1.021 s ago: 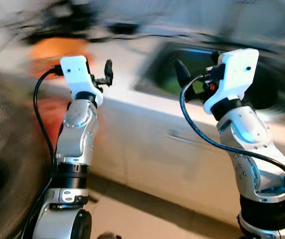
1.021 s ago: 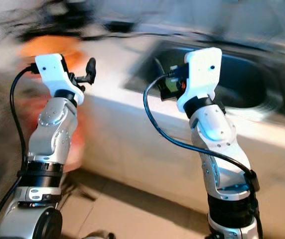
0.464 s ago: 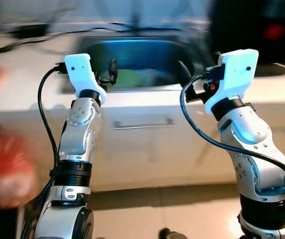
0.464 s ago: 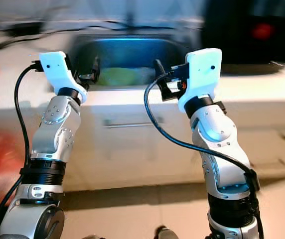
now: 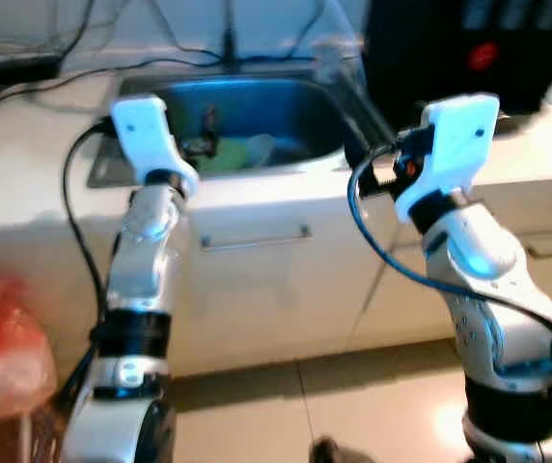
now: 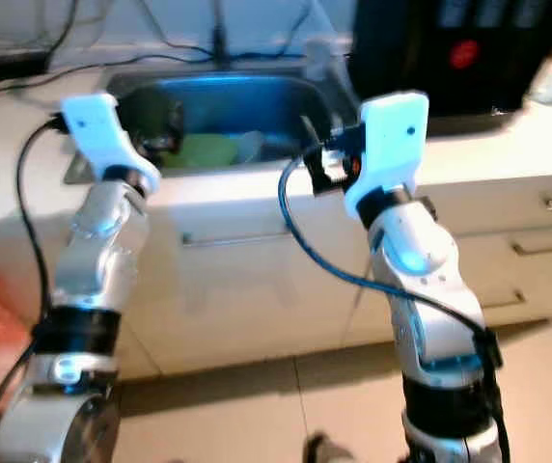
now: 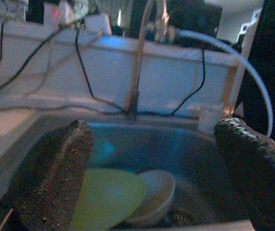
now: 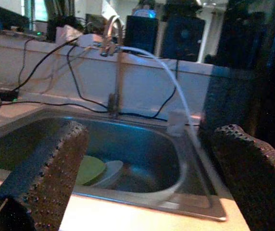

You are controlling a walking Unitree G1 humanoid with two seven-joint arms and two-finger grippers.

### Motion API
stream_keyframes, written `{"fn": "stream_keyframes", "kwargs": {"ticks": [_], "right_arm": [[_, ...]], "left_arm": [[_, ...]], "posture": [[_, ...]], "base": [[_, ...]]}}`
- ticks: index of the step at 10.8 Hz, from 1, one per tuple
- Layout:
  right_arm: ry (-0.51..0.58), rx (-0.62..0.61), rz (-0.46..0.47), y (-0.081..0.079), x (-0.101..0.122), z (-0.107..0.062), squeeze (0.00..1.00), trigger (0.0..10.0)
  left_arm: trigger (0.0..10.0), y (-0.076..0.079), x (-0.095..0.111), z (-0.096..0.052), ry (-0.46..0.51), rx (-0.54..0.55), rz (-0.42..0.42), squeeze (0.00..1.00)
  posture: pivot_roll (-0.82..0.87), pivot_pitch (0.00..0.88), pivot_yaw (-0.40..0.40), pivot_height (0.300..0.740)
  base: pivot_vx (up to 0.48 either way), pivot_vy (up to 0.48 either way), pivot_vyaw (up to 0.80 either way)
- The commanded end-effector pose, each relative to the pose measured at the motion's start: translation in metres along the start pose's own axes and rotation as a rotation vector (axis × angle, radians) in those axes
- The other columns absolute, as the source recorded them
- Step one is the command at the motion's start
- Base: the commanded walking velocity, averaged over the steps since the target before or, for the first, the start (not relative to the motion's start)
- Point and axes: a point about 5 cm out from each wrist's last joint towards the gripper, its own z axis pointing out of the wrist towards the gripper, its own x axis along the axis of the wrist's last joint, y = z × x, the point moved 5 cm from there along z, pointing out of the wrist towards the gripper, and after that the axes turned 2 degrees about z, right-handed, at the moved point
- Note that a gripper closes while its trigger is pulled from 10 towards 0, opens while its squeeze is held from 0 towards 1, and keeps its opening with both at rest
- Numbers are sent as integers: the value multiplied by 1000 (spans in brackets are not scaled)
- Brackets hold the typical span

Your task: Kitchen organization

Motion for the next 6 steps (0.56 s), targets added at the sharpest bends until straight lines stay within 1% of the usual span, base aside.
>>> {"fn": "stream_keyframes", "kwargs": {"ticks": [1, 3, 6], "right_arm": [[18, 1, -9, 0, 5, 2, 0, 10000], [21, -1, -14, 1, 6, 2, 0, 10000], [21, 2, -15, 1, 7, 2, 0, 10000]], "left_arm": [[10000, 0, 9, 2, 32, 2, 6, 0], [10000, 1, 12, 3, 42, 0, 3, 0], [10000, 1, 10, 1, 37, -1, 6, 0]], "posture": [[-70, 48, 16, 740], [-70, 45, 14, 740], [-68, 47, 13, 740]], "base": [[469, 0, 0], [469, 0, 0], [467, 0, 0]]}}
